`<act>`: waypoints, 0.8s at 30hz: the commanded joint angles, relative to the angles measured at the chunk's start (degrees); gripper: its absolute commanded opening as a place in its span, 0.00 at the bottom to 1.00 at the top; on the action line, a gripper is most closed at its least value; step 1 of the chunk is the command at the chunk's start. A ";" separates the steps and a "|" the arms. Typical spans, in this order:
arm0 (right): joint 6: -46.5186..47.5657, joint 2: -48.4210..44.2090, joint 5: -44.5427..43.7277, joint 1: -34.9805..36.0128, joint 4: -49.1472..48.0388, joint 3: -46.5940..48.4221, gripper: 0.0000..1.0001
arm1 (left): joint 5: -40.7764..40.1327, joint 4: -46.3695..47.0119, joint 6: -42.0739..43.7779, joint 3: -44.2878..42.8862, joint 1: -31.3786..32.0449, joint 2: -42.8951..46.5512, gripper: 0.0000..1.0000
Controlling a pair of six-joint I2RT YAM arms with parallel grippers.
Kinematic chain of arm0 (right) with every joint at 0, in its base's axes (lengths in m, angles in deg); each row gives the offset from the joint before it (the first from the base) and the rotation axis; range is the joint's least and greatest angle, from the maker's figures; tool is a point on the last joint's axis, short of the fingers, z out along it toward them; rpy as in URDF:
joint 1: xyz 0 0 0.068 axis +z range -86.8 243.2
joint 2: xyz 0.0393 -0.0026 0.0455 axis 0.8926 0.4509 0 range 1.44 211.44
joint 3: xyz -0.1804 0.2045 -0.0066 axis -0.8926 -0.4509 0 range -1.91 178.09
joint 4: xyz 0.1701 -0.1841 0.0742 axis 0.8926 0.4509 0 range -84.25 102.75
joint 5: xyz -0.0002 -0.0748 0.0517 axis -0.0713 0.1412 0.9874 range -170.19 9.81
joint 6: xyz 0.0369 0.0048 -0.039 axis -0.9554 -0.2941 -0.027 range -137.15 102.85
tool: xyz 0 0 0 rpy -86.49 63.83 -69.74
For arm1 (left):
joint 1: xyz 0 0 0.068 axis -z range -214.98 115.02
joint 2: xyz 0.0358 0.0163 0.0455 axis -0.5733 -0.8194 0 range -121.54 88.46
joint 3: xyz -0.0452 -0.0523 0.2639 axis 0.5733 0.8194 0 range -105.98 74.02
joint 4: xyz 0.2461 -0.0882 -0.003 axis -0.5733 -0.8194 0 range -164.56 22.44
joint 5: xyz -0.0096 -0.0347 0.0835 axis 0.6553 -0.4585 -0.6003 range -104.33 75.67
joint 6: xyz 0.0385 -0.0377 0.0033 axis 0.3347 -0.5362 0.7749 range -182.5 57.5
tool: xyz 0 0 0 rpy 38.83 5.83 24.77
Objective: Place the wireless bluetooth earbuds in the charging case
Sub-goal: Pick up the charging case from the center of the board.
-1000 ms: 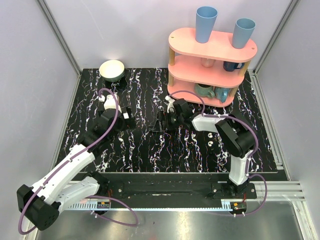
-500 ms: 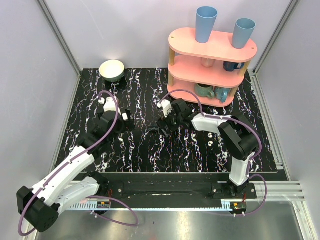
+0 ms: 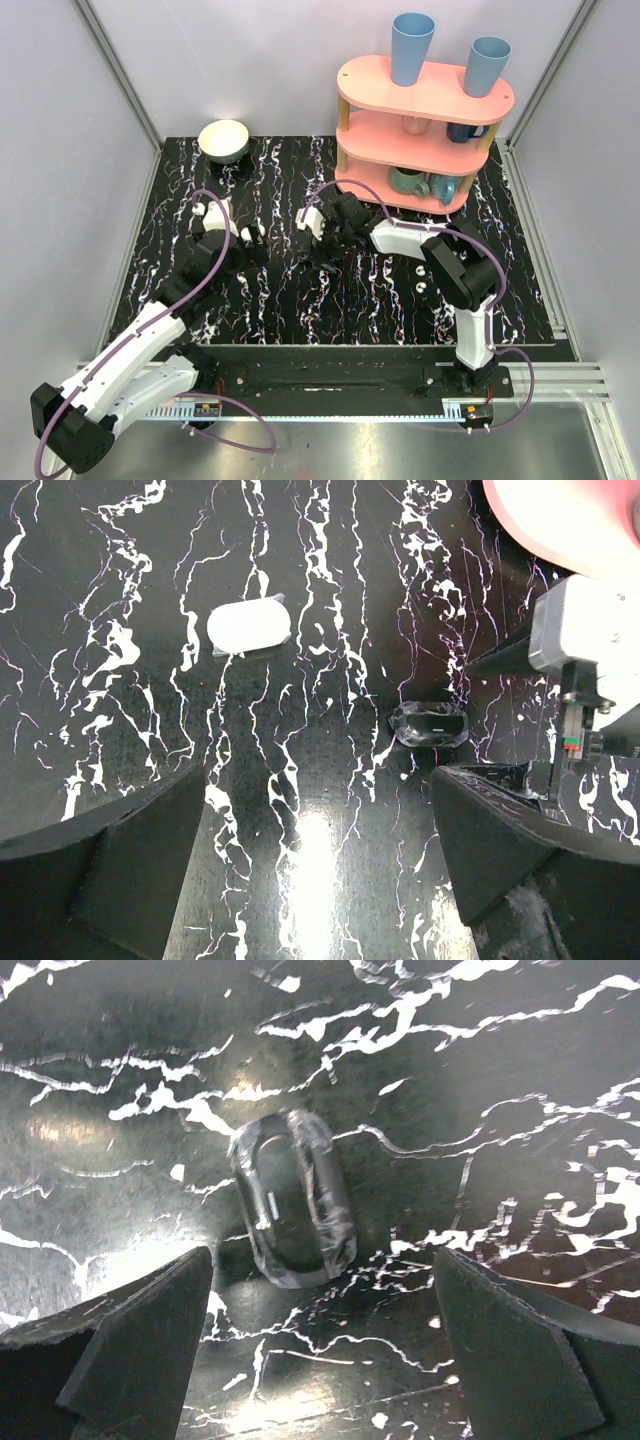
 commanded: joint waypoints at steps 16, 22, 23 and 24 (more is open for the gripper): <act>12.82 7.22 3.31 1.10 12.93 10.00 0.69 | 0.76 2.57 -2.18 2.83 -0.34 3.10 0.99; 12.21 6.96 3.75 1.18 13.47 9.40 0.50 | 1.64 3.71 -2.00 3.45 -0.34 2.67 0.99; 12.03 6.61 3.66 1.10 13.12 9.31 0.46 | 1.99 3.80 -2.00 3.45 -0.34 2.58 0.99; 10.90 6.43 3.31 1.10 12.60 9.13 0.45 | 2.08 3.80 -1.92 3.36 -0.34 2.23 0.99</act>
